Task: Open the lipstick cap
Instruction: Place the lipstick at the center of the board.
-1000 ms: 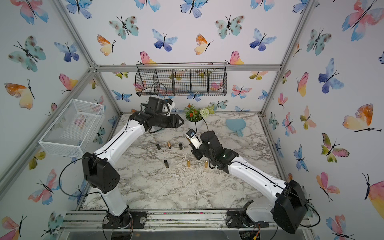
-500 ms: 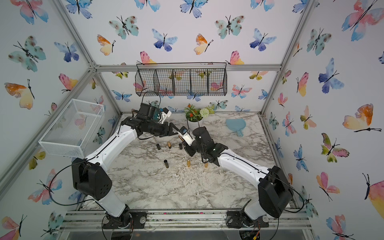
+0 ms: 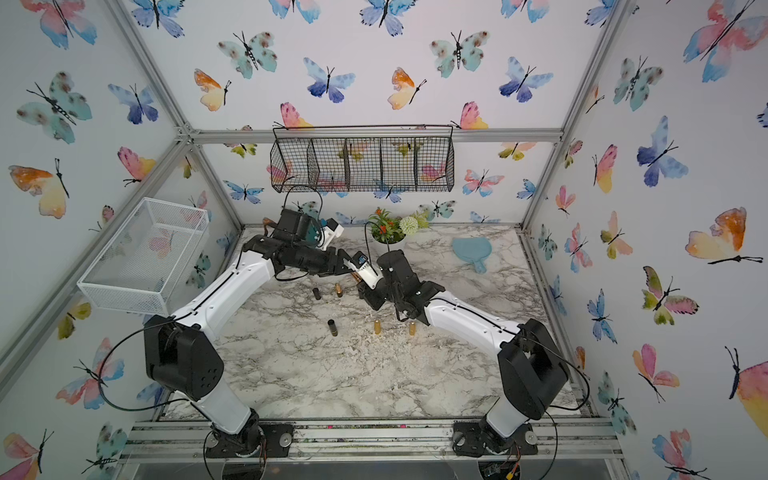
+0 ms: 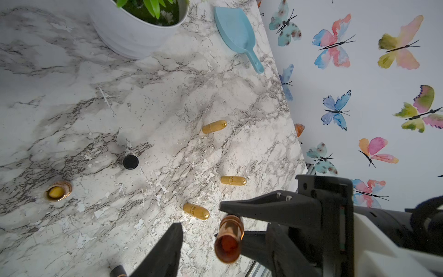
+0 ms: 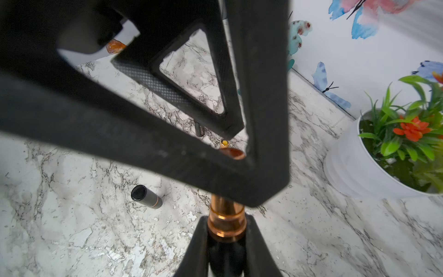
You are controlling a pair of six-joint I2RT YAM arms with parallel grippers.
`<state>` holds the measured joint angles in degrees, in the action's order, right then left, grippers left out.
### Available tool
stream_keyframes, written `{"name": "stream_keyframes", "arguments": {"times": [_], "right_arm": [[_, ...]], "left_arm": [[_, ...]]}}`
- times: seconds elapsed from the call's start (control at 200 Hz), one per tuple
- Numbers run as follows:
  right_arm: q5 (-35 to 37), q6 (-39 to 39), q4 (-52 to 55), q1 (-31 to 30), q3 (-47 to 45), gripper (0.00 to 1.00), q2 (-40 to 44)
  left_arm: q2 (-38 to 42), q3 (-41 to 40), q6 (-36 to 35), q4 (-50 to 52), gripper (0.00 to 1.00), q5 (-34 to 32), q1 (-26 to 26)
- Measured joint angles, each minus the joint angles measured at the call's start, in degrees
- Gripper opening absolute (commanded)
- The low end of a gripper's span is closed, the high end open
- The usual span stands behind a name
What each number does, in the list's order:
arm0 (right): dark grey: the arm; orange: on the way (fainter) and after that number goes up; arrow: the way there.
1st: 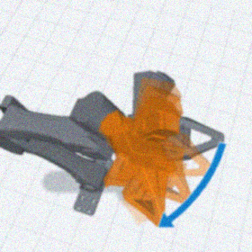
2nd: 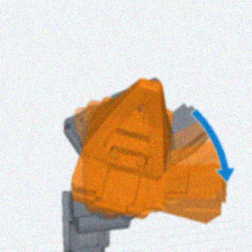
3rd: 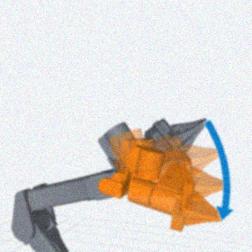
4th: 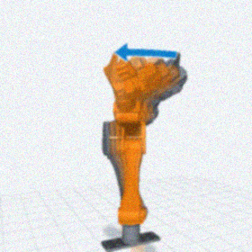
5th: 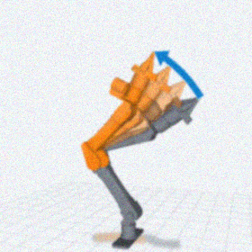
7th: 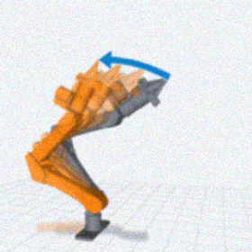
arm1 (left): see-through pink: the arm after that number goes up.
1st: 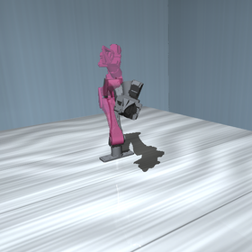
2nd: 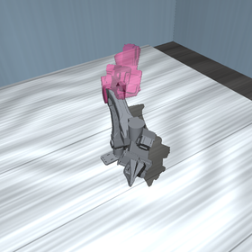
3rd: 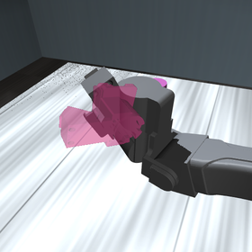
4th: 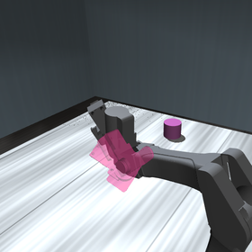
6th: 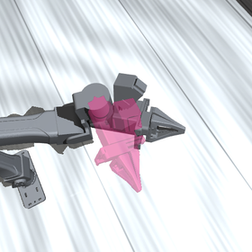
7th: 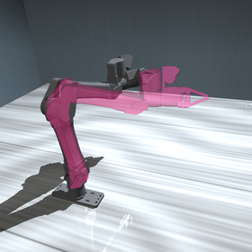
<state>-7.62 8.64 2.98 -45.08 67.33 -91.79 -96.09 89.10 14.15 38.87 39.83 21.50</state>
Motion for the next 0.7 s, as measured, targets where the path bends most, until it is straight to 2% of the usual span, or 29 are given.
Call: {"name": "stream_keyframes", "arguments": {"times": [0.26,0.42,0.576,0.701], "right_arm": [[-0.26,0.02,-0.35,0.00,1.49,0.14,-0.61],[-0.42,0.02,-0.52,0.00,1.77,0.14,-0.76],[-0.46,0.02,-0.52,0.00,1.77,0.14,-1.27],[-0.44,0.02,-0.46,0.00,1.77,0.19,-1.36]], "left_arm": [[-0.02,-0.57,-0.72,0.11,0.37,0.37,0.13],[-0.09,-0.59,-0.90,0.17,0.35,0.37,0.37],[-0.17,-0.59,-1.05,0.20,0.25,0.35,0.37],[-0.31,-0.61,-1.05,0.20,0.15,0.57,0.37]]}}
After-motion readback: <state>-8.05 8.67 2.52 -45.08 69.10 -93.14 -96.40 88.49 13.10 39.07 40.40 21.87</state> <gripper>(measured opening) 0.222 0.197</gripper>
